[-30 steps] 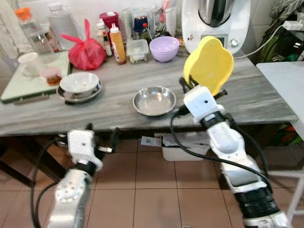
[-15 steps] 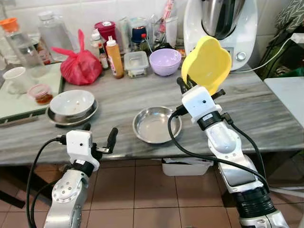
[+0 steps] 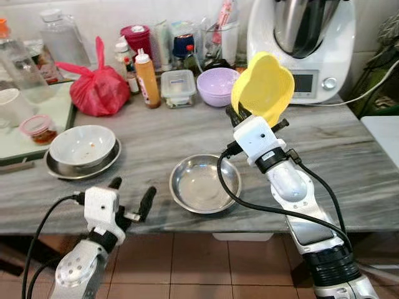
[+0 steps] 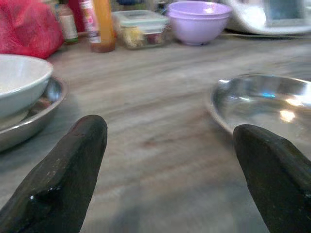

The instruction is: Setting the table

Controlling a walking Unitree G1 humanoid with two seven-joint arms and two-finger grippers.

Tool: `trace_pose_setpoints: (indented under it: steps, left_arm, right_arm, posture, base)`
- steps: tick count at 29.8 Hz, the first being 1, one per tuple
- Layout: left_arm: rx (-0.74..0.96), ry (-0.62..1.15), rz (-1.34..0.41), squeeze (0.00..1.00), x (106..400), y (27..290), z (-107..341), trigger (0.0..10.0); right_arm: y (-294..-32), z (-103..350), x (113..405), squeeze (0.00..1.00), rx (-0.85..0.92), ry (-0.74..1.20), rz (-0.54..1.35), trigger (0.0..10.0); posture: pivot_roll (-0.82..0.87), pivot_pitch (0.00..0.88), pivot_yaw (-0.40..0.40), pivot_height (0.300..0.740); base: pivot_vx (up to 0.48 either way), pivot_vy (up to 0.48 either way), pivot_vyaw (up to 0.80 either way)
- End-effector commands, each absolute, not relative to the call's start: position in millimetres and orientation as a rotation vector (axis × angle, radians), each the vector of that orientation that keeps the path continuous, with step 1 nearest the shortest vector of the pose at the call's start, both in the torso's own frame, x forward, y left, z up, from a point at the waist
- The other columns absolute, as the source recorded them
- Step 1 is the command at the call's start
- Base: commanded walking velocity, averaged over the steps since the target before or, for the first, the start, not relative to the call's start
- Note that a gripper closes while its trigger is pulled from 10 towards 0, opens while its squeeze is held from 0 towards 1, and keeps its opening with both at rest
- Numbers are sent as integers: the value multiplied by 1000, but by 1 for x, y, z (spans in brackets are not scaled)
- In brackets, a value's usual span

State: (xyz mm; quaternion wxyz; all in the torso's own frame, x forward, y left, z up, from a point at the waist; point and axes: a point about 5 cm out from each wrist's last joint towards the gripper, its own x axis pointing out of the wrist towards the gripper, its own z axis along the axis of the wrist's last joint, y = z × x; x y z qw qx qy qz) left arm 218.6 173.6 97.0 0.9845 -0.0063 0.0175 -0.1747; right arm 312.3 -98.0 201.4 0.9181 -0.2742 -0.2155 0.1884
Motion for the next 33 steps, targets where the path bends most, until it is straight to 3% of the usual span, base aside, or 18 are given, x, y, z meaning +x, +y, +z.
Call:
trace_pose_setpoints:
  steps: [1,11,20,29,33]
  left_arm:
    - [17,55,-430,0,212,171,99,10000]
    - [29,79,-488,0,203,169,101,10000]
    - [29,97,-536,0,195,166,103,10000]
    - [16,113,-569,0,190,164,103,10000]
    - [2,114,-599,0,188,161,104,10000]
  right_arm:
    - [-90,200,311,0,-550,-437,445,10000]
    - [-69,188,314,0,-524,-345,640,10000]
    - [-31,183,322,0,-432,-238,811,10000]
    - [-9,176,325,0,-339,-92,889,10000]
    - [0,167,326,0,-387,-32,905,10000]
  posture:
    - [-90,41,48,740]
    - [-67,61,50,740]
    - [-57,79,49,740]
    - [-40,86,40,740]
    - [-40,86,37,740]
  base:
    - [0,0,0]
    - [0,0,0]
    - [0,0,0]
    - [0,0,0]
    - [0,0,0]
